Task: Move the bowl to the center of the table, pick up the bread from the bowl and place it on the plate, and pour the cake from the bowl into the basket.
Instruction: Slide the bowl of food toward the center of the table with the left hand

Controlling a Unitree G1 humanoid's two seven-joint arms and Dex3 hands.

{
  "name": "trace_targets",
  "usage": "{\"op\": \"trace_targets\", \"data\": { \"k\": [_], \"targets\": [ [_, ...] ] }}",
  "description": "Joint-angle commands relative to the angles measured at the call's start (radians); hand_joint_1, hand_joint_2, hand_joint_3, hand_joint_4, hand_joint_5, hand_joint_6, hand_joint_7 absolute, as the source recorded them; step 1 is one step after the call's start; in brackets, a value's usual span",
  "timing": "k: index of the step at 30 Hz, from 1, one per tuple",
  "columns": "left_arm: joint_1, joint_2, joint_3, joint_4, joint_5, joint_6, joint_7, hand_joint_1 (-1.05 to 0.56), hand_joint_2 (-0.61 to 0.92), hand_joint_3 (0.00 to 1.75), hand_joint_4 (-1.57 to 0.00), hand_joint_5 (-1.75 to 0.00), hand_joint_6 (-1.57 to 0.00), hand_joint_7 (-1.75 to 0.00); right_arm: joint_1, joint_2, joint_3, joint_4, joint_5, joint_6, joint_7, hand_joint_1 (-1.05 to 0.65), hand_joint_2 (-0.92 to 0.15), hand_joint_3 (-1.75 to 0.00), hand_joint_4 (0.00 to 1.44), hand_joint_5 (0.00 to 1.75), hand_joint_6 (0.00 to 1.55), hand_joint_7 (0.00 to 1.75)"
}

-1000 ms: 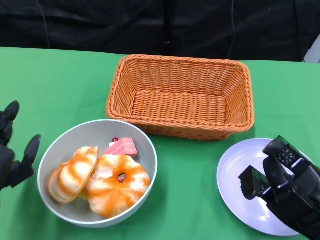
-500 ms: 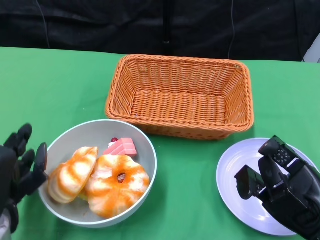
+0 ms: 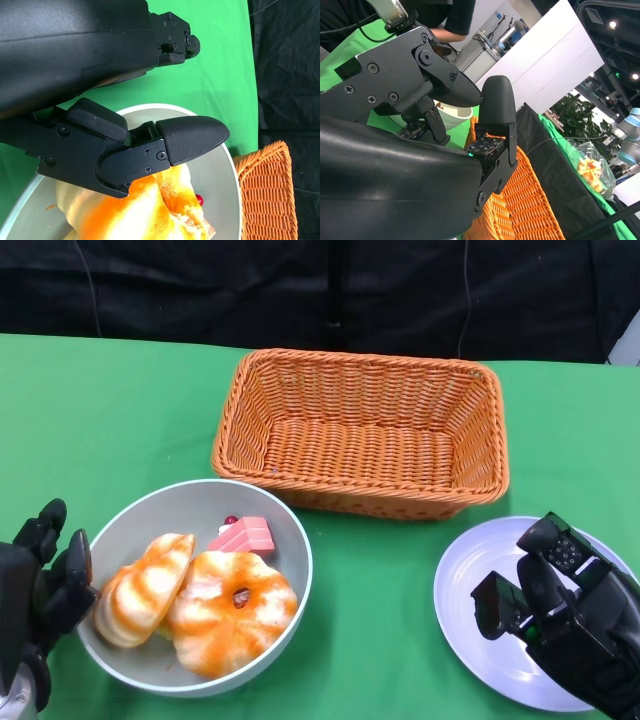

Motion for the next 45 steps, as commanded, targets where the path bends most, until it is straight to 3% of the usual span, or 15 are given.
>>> {"op": "trace_targets", "data": {
  "k": [1,13,25,38,45],
  "targets": [
    [0.002,0.001,0.012,0.018,-0.026,0.008,-0.015,-0.95,0.92,0.85,0.00,0.00,0.00,0.00,0.000,0.001,-0.012,-0.007,0.007,-0.006,0.010,-0.14,-0.76,-0.99,0.78,1.75,0.62,1.68],
    [0.013,-0.019,-0.008,0.032,-0.044,-0.019,-0.027,-0.91,0.92,0.86,0.00,0.00,-0.01,-0.01,0.000,-0.004,-0.027,-0.005,0.011,-0.004,0.022,-0.15,-0.74,-1.00,0.77,1.75,0.62,1.70],
    [0.029,-0.014,-0.074,-0.030,-0.015,0.039,-0.037,-0.94,0.92,0.87,0.00,0.00,-0.01,0.00,0.001,-0.004,-0.030,-0.013,0.010,0.005,0.016,-0.15,-0.74,-1.01,0.78,1.75,0.62,1.68],
    [0.014,-0.008,-0.132,-0.019,0.048,0.012,-0.034,-0.95,0.92,0.89,0.00,0.00,-0.02,-0.01,-0.001,0.001,-0.028,-0.012,0.014,0.005,0.018,-0.14,-0.73,-1.03,0.77,1.75,0.62,1.69],
    [0.020,-0.012,-0.140,-0.041,0.053,0.015,-0.038,-0.95,0.92,0.91,-0.11,-0.05,-0.05,-0.01,-0.003,0.004,-0.030,-0.011,0.020,0.008,0.013,-0.14,-0.72,-1.03,0.78,1.75,0.62,1.68]
  ]
}}
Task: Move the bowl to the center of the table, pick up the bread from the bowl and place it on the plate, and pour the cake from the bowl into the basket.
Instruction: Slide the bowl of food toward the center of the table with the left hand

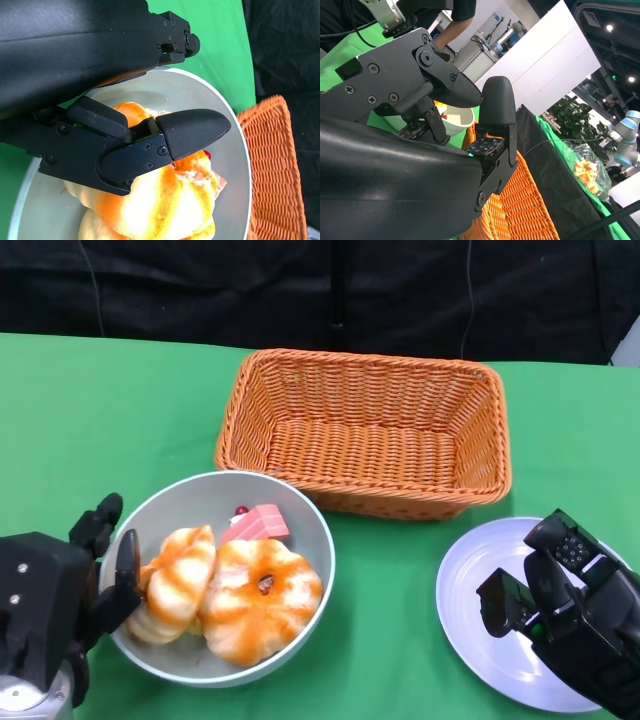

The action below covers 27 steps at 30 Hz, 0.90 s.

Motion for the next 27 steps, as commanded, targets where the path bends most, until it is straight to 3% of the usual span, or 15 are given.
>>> {"op": "trace_targets", "data": {
  "k": [1,4,17,27],
  "targets": [
    [0.019,0.000,-0.012,0.003,0.008,0.018,-0.010,-0.95,0.92,0.91,-0.11,-0.05,-0.05,-0.01,-0.003,0.002,-0.011,-0.007,0.016,0.005,-0.002,-0.14,-0.72,-1.03,0.79,1.75,0.63,1.68],
    [0.034,-0.004,-0.039,-0.043,0.029,-0.004,-0.009,-0.91,0.92,0.89,-0.18,-0.08,-0.07,-0.02,-0.001,0.002,-0.006,-0.013,0.010,0.002,-0.002,-0.14,-0.72,-1.03,0.78,1.75,0.62,1.68],
    [0.049,0.020,-0.131,-0.099,0.097,-0.013,-0.042,-0.87,0.92,0.87,-0.07,-0.01,-0.11,-0.02,0.000,0.007,-0.002,-0.026,0.005,0.006,-0.021,-0.14,-0.72,-1.04,0.78,1.75,0.63,1.68],
    [0.056,-0.007,-0.158,-0.092,0.086,-0.060,-0.065,-0.88,0.92,0.82,0.00,0.00,-0.10,-0.01,0.000,0.006,-0.003,-0.021,0.008,0.003,-0.012,-0.15,-0.71,-1.03,0.78,1.75,0.63,1.68]
  ]
}}
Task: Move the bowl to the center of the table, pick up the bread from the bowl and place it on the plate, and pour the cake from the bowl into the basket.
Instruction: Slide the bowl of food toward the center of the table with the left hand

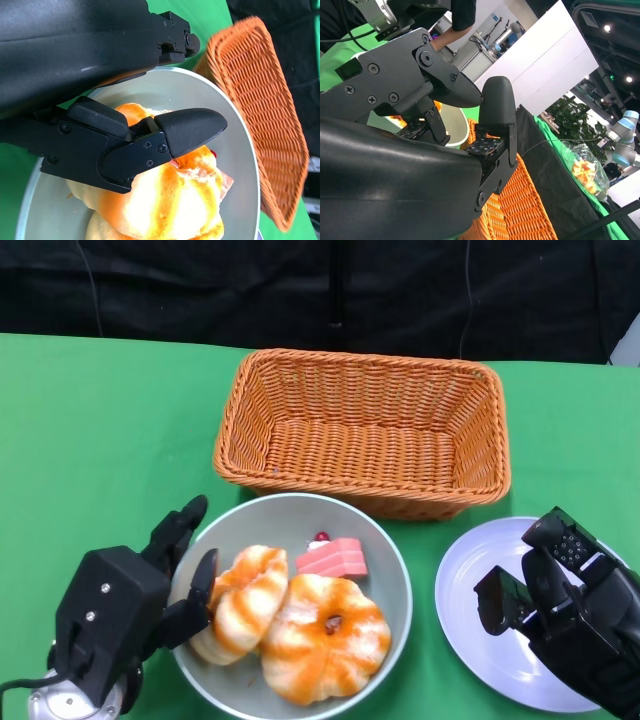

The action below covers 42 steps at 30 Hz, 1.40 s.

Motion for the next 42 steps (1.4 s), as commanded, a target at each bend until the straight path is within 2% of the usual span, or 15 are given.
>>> {"op": "trace_targets", "data": {
  "k": [1,8,12,18,20,22,23,26,28,29,30,31,32,35,42],
  "targets": [
    [0.018,0.003,-0.002,0.012,0.001,-0.014,-0.012,-0.88,0.92,0.82,0.00,0.00,-0.10,-0.01,0.000,-0.001,-0.008,-0.009,0.009,0.003,-0.001,-0.15,-0.71,-1.03,0.78,1.75,0.63,1.68],
    [0.015,-0.007,-0.030,0.004,0.038,0.000,0.006,-0.92,0.92,0.83,0.00,0.00,-0.09,0.00,0.001,0.001,-0.006,-0.010,0.006,-0.001,-0.001,-0.14,-0.72,-1.03,0.78,1.75,0.63,1.68],
    [0.014,-0.026,-0.015,0.014,0.012,-0.011,-0.006,-0.90,0.92,0.83,0.00,0.00,-0.08,0.00,0.001,-0.003,-0.005,-0.012,0.004,0.001,-0.001,-0.14,-0.72,-1.03,0.78,1.75,0.63,1.69],
    [0.009,-0.009,-0.039,0.016,0.065,-0.031,0.004,-0.90,0.92,0.88,0.00,0.00,-0.08,0.00,0.004,-0.009,0.003,-0.017,-0.022,-0.015,0.008,-0.14,-0.73,-1.03,0.79,1.75,0.64,1.68],
    [0.008,-0.008,-0.043,0.020,0.081,-0.033,0.010,-0.89,0.92,0.89,0.00,0.00,-0.09,-0.01,0.008,-0.016,0.022,-0.030,-0.082,-0.042,0.004,-0.13,-0.71,-1.01,0.81,1.75,0.68,1.62],
    [0.005,-0.022,-0.029,0.017,0.054,-0.013,0.004,-0.89,0.92,0.87,0.00,0.00,-0.10,-0.01,0.021,-0.016,0.067,-0.061,-0.210,-0.108,-0.021,-0.12,-0.68,-1.02,0.83,1.75,0.72,1.57],
    [0.008,-0.037,-0.010,0.015,0.026,-0.010,0.005,-0.89,0.92,0.85,-0.01,0.00,-0.12,-0.02,0.030,-0.015,0.103,-0.073,-0.306,-0.176,-0.030,-0.11,-0.66,-1.03,0.82,1.73,0.72,1.52],
    [0.018,-0.055,0.022,0.000,-0.003,-0.004,0.022,-0.86,0.92,0.75,-0.07,-0.03,-0.20,-0.05,0.047,-0.027,0.187,-0.085,-0.532,-0.326,-0.051,-0.16,-0.58,-1.03,0.79,1.55,0.78,1.19],
    [0.018,-0.052,0.033,-0.008,0.017,-0.012,0.050,-0.74,0.92,0.60,-0.27,-0.12,-0.35,-0.09,0.056,-0.066,0.247,-0.092,-0.693,-0.403,-0.061,-0.25,-0.62,-0.83,0.78,1.10,0.83,0.67],
    [0.019,-0.054,0.038,-0.011,0.026,-0.013,0.070,-0.64,0.92,0.51,-0.38,-0.17,-0.44,-0.11,0.060,-0.087,0.275,-0.099,-0.766,-0.433,-0.063,-0.27,-0.68,-0.65,0.83,0.75,0.89,0.37],
    [0.019,-0.057,0.041,-0.013,0.032,-0.012,0.084,-0.60,0.92,0.44,-0.46,-0.19,-0.50,-0.13,0.064,-0.098,0.291,-0.102,-0.810,-0.451,-0.064,-0.28,-0.72,-0.56,0.84,0.58,0.90,0.22],
    [0.023,-0.057,0.043,-0.011,0.043,-0.025,0.102,-0.57,0.92,0.40,-0.49,-0.20,-0.53,-0.13,0.067,-0.110,0.313,-0.108,-0.861,-0.473,-0.066,-0.29,-0.75,-0.52,0.85,0.48,0.91,0.14],
    [0.029,-0.058,0.047,-0.015,0.051,-0.032,0.116,-0.49,0.92,0.33,-0.58,-0.22,-0.60,-0.14,0.069,-0.121,0.334,-0.112,-0.907,-0.495,-0.068,-0.30,-0.78,-0.40,0.83,0.30,0.87,0.06],
    [0.046,-0.066,0.069,-0.018,0.043,-0.078,0.140,-0.40,0.92,0.31,-0.66,-0.23,-0.69,-0.14,0.071,-0.146,0.386,-0.129,-1.020,-0.542,-0.070,-0.30,-0.85,-0.20,0.78,0.06,0.82,0.01],
    [0.064,-0.080,0.129,-0.023,-0.017,-0.160,0.135,-0.29,0.92,0.43,-0.78,-0.26,-0.78,-0.14,0.034,-0.178,0.444,-0.131,-1.245,-0.601,-0.087,-0.33,-0.92,-0.11,0.69,0.00,0.77,0.00]
  ]
}}
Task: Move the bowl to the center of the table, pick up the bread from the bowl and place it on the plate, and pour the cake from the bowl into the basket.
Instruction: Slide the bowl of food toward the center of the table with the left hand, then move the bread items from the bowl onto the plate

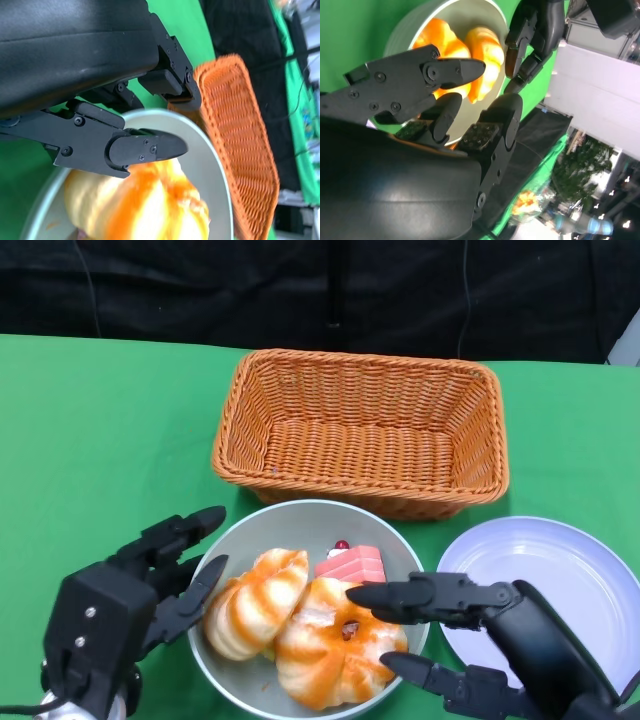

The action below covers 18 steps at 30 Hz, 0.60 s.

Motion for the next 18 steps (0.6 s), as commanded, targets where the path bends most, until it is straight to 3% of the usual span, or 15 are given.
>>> {"op": "trace_targets", "data": {
  "k": [1,7,10,12,14,15,18],
  "targets": [
    [0.013,0.007,0.042,-0.013,-0.049,-0.031,-0.008,-0.28,0.92,0.46,-0.79,-0.26,-0.79,-0.13,-0.031,-0.029,0.021,-0.015,-0.090,-0.012,-0.002,-0.34,-0.92,-0.11,0.68,0.00,0.77,0.00],
    [0.015,-0.013,0.129,-0.105,-0.267,0.125,-0.064,-0.26,0.92,0.47,-0.85,-0.35,-0.84,-0.13,-0.115,-0.033,0.060,-0.009,-0.218,0.000,0.011,-0.39,-0.92,-0.12,0.64,0.00,0.72,0.00],
    [0.020,-0.003,0.162,-0.155,-0.358,0.191,-0.097,-0.28,0.91,0.47,-0.64,-0.80,-0.86,-0.10,-0.160,-0.026,0.074,-0.001,-0.263,0.009,0.018,-0.42,-0.92,-0.11,0.64,0.00,0.72,0.00],
    [0.026,0.005,0.180,-0.189,-0.398,0.220,-0.110,-0.24,0.80,0.66,-0.50,-1.07,-0.87,-0.11,-0.193,-0.024,0.082,0.009,-0.288,0.011,0.025,-0.43,-0.92,-0.11,0.63,0.00,0.70,0.00],
    [0.031,0.008,0.199,-0.215,-0.429,0.242,-0.112,-0.20,0.68,0.84,-0.46,-1.18,-0.88,-0.14,-0.233,-0.025,0.089,0.032,-0.305,-0.001,0.020,-0.44,-0.92,-0.12,0.64,0.00,0.70,0.00],
    [0.035,0.010,0.207,-0.225,-0.440,0.252,-0.112,-0.13,0.55,1.02,-0.48,-1.27,-0.90,-0.20,-0.251,-0.025,0.091,0.046,-0.309,-0.009,0.014,-0.45,-0.92,-0.13,0.65,0.01,0.71,0.00],
    [0.045,0.020,0.216,-0.229,-0.447,0.246,-0.132,-0.06,0.44,1.19,-0.49,-1.34,-0.90,-0.29,-0.293,-0.024,0.100,0.074,-0.321,-0.021,0.007,-0.45,-0.92,-0.15,0.65,0.01,0.71,0.00]
  ]
}}
